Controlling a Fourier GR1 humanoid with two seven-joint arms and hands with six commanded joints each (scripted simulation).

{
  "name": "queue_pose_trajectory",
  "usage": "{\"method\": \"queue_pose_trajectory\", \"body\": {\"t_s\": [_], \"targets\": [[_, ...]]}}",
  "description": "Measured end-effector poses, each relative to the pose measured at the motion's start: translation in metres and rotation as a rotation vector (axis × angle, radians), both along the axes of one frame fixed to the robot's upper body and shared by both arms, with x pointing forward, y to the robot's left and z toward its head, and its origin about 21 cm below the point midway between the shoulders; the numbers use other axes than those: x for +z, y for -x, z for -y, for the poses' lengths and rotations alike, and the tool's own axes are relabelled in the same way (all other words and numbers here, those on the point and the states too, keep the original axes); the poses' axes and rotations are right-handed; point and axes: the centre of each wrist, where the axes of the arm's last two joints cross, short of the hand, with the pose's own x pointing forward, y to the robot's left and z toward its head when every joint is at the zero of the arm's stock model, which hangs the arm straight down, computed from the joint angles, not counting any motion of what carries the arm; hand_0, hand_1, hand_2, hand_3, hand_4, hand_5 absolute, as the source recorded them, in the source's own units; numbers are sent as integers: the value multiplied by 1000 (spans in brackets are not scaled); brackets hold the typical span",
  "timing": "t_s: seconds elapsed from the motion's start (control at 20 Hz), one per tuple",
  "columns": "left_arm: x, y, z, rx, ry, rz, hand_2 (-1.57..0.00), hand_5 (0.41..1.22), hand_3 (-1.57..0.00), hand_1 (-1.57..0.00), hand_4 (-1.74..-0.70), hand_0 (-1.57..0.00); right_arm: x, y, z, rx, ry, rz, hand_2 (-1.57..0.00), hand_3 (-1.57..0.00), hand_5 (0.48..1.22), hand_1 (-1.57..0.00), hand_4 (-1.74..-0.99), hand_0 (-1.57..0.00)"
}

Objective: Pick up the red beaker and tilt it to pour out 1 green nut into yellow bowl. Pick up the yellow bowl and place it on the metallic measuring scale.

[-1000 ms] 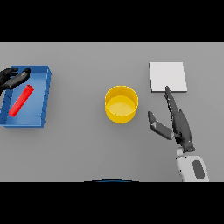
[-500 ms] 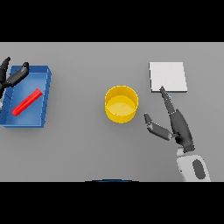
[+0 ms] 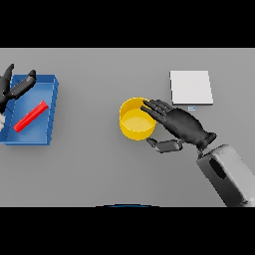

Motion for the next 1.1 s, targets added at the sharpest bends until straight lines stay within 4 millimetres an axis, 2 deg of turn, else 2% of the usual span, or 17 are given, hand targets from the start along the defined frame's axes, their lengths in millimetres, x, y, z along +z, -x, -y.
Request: {"method": "queue_pose_trajectory", "body": {"t_s": [0.2, 0.45, 0.65, 0.85, 1.0, 1.1], "targets": [[1, 1, -1, -1, 9, -10, 0, 682, 0, 0, -716, 0, 5, -15, -13, 143, 202, -1, 1, 1, 704, 1, -1211, 1], [0, 4, -3, -14, 20, 3, 1, 688, 1, 1, -722, 1, 2, -36, -35, 210, 386, -36, 1, 1, 704, 1, -1223, 1], [0, 5, -10, 1, 27, -3, 1, 687, 1, 1, -724, 1, -4, -48, -48, 233, 489, -45, 1, 1, 705, 1, -1239, 1], [-3, 5, -10, -2, 32, 4, 1, 682, 1, 1, -721, 1, -10, -53, -57, 265, 579, -69, 1, 1, 727, 1, -1270, 1], [5, 5, -11, -12, 27, 17, 1, 688, 1, 1, -717, 1, -11, -56, -62, 271, 611, -91, 1, 1, 746, 1, -1290, 1], [0, 6, -6, -16, 44, 17, 1, 686, 1, 1, -719, 1, -11, -59, -64, 269, 612, -102, 1, 1, 763, 1, -1305, 1]]}}
